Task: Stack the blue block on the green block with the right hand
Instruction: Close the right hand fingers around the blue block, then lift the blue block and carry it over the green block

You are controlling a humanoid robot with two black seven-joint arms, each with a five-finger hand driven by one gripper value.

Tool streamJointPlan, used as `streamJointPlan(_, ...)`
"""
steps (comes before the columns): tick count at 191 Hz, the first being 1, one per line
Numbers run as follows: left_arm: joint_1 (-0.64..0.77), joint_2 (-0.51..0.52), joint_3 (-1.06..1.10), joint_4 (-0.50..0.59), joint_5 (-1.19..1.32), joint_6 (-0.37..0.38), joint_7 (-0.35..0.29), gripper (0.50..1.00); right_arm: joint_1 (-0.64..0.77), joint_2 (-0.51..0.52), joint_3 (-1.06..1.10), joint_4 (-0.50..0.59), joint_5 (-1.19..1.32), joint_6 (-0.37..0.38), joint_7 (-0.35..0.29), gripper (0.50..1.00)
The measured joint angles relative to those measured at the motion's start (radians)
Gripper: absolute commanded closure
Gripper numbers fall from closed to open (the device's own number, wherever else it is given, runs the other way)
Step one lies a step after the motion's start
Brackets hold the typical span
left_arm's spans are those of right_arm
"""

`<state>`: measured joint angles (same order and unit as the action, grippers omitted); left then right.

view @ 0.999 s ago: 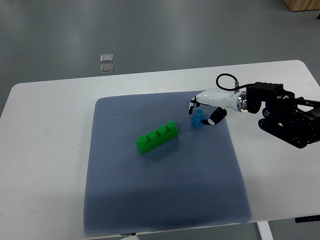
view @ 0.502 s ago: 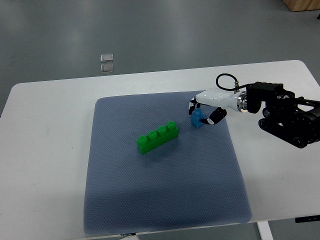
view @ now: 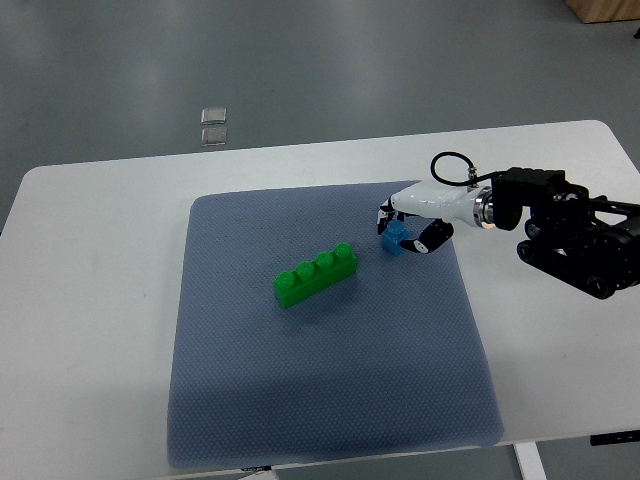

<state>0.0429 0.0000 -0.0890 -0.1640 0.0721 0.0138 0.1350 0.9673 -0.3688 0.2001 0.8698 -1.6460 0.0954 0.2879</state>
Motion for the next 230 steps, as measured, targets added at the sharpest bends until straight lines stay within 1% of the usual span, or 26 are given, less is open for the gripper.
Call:
streamJointPlan(49,0.0,0.0,0.0,0.0,0.0,0.0,0.0,0.5,0.001,-0.004,-0.001,0.0,0.0,-0.002,0.002,0.883)
streamJointPlan(56,0.0,0.0,0.0,0.0,0.0,0.0,0.0,0.5,0.001,-0.005,-0.001,0.001,0.0,-0.002,0.003,0.893)
streamJointPlan(66,0.0,0.0,0.0,0.0,0.0,0.0,0.0,0.5,0.001,-0.005,-0.001,0.001,0.0,-0.002,0.008,0.893)
streamJointPlan(67,0.0,0.0,0.0,0.0,0.0,0.0,0.0,0.5,0.001,-0.005,-0.001,0.001,0.0,-0.002,0.008,0.905)
streamJointPlan(73,0.0,0.0,0.0,0.0,0.0,0.0,0.0,0.5,0.001,-0.005,-0.001,0.001,0.0,-0.002,0.01,0.914)
streamJointPlan(106,0.0,0.0,0.0,0.0,0.0,0.0,0.0,0.5,0.001,-0.007,-0.001,0.0,0.0,-0.002,0.014,0.92)
streamJointPlan(125,0.0,0.0,0.0,0.0,0.0,0.0,0.0,0.5,0.001,-0.009,-0.001,0.0,0.0,-0.002,0.015,0.948)
streamJointPlan(155,0.0,0.0,0.0,0.0,0.0,0.0,0.0,0.5,0.003,-0.015,0.001,0.0,0.002,-0.006,0.019,0.951)
streamJointPlan(185,0.0,0.0,0.0,0.0,0.0,0.0,0.0,0.5,0.027,-0.025,0.006,0.001,0.016,-0.006,0.047,0.957)
streamJointPlan(191,0.0,0.0,0.0,0.0,0.0,0.0,0.0,0.5,0.03,-0.029,0.006,0.003,0.017,-0.006,0.052,0.969)
streamJointPlan(194,0.0,0.0,0.0,0.0,0.0,0.0,0.0,0.5,0.031,-0.031,0.007,0.006,0.018,-0.006,0.054,0.989)
streamJointPlan(196,0.0,0.0,0.0,0.0,0.0,0.0,0.0,0.5,0.033,-0.033,0.008,0.008,0.018,-0.006,0.056,0.989)
streamJointPlan(197,0.0,0.0,0.0,0.0,0.0,0.0,0.0,0.5,0.034,-0.034,0.008,0.01,0.018,-0.006,0.057,0.999)
streamJointPlan(230,0.0,0.0,0.0,0.0,0.0,0.0,0.0,0.5,0.071,-0.068,0.014,0.077,0.024,-0.005,0.125,1.0)
